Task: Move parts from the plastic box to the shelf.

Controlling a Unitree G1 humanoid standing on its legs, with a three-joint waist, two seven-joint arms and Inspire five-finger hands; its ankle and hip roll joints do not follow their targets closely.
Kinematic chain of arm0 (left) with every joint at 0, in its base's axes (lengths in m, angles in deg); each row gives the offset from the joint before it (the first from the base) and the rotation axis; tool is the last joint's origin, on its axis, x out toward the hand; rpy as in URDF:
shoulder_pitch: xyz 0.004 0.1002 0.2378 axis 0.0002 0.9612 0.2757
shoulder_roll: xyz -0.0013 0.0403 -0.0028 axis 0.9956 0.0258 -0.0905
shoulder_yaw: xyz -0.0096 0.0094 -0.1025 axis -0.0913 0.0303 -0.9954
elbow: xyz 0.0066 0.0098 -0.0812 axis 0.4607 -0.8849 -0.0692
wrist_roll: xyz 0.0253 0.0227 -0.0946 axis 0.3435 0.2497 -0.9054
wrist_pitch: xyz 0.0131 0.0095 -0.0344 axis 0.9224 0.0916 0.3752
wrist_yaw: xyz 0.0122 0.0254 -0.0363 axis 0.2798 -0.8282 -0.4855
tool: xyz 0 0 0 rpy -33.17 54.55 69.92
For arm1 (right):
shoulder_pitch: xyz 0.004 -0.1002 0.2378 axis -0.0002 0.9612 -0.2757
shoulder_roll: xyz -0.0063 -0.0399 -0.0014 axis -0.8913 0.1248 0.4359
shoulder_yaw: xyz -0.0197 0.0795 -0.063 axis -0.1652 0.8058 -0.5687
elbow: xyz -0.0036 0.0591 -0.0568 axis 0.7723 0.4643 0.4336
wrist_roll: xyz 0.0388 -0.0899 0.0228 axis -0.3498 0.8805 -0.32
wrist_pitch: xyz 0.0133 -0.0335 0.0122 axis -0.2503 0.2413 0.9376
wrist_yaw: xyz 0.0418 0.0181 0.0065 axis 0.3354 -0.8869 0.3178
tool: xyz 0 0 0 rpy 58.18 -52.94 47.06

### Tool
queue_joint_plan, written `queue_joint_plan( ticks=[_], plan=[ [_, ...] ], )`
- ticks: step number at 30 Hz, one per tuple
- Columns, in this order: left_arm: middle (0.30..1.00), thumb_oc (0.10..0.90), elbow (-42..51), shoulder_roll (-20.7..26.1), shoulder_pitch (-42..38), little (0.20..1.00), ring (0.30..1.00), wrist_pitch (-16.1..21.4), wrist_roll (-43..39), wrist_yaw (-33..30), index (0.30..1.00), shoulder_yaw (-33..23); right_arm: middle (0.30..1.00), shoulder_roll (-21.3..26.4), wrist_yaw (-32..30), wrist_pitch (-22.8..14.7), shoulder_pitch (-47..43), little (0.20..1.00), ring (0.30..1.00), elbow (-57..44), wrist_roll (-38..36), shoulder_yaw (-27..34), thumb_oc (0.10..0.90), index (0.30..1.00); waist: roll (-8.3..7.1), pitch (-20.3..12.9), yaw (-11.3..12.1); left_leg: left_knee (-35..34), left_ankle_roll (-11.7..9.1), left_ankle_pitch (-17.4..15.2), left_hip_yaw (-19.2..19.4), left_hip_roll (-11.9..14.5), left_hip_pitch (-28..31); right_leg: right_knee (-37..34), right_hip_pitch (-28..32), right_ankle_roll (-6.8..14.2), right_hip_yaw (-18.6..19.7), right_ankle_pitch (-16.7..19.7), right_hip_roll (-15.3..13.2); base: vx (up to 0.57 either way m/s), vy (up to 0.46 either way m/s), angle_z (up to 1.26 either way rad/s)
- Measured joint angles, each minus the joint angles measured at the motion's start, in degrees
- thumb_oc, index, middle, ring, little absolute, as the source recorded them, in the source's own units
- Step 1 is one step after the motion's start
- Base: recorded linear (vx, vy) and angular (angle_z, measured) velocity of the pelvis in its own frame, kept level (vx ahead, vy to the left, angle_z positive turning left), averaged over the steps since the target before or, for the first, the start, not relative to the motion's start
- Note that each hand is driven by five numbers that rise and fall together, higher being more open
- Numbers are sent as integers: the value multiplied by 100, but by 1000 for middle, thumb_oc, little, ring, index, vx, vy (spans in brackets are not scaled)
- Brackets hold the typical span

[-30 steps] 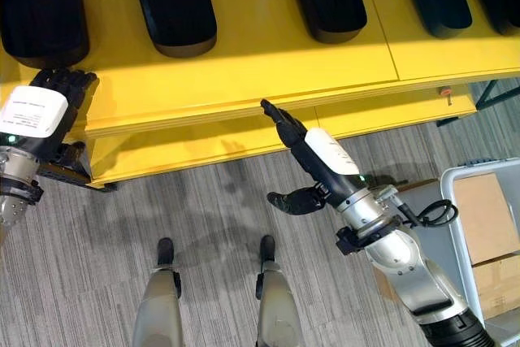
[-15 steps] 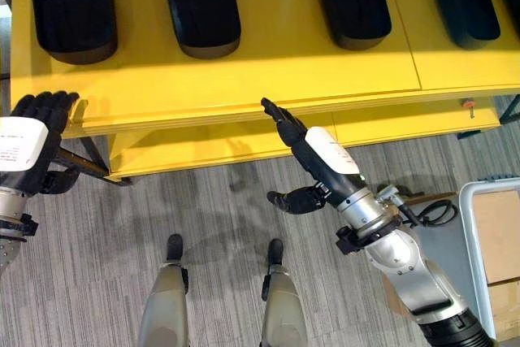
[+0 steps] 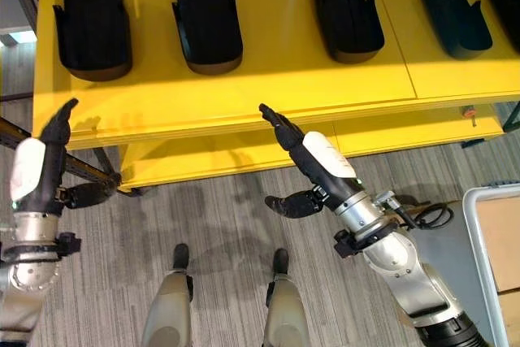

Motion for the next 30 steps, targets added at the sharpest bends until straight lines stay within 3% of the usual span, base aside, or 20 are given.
queue_joint_plan(
  ticks=[3,6,11,16,20,30],
  plan=[
    [1000,900,27,-564,334,1000,1000,94,-1513,402,1000,66,1000,-253,25,12,244,1000,1000,43,-28,136,900,1000,113,-99,4,-204,-14,51,-42,-5,231,-29,196,-5,-69,-62,-21,29,-34,13],
    [1000,900,74,-899,739,1000,1000,80,-2893,866,1000,496,1000,-542,58,16,709,1000,1000,52,-231,319,900,1000,313,-261,3,-484,-4,138,-134,-58,509,-132,503,14,-239,-124,-86,45,-39,24],
    [1000,900,71,-1023,1270,1000,1000,-17,-4147,1501,1000,1074,1000,-712,73,40,1147,1000,1000,119,-334,435,900,1000,542,-789,-27,-877,-30,289,-256,-87,860,-432,946,22,-489,-122,-98,52,-44,18],
    [1000,900,-70,-1114,1554,1000,1000,-106,-4553,1793,1000,1209,1000,-1112,84,78,1637,1000,1000,558,-1015,439,900,1000,550,-1708,-22,-1210,-12,307,-258,-87,1167,-785,1306,27,-615,-116,-100,36,-19,7],
    [1000,900,-245,-1144,1666,1000,1000,-136,-4713,1812,1000,1296,1000,-1237,172,163,1780,1000,1000,856,-1585,327,900,1000,520,-2028,-46,-1303,-3,315,-229,-85,1245,-858,1350,15,-606,-110,-101,12,-4,-3],
    [1000,900,-268,-1140,1791,1000,1000,-237,-4463,1815,1000,1600,1000,-1308,199,256,1798,1000,1000,944,-2028,-132,900,1000,433,-2462,-165,-1545,32,363,-49,-87,1543,-1013,1525,35,-465,-49,-126,34,0,-8]
  ],
)
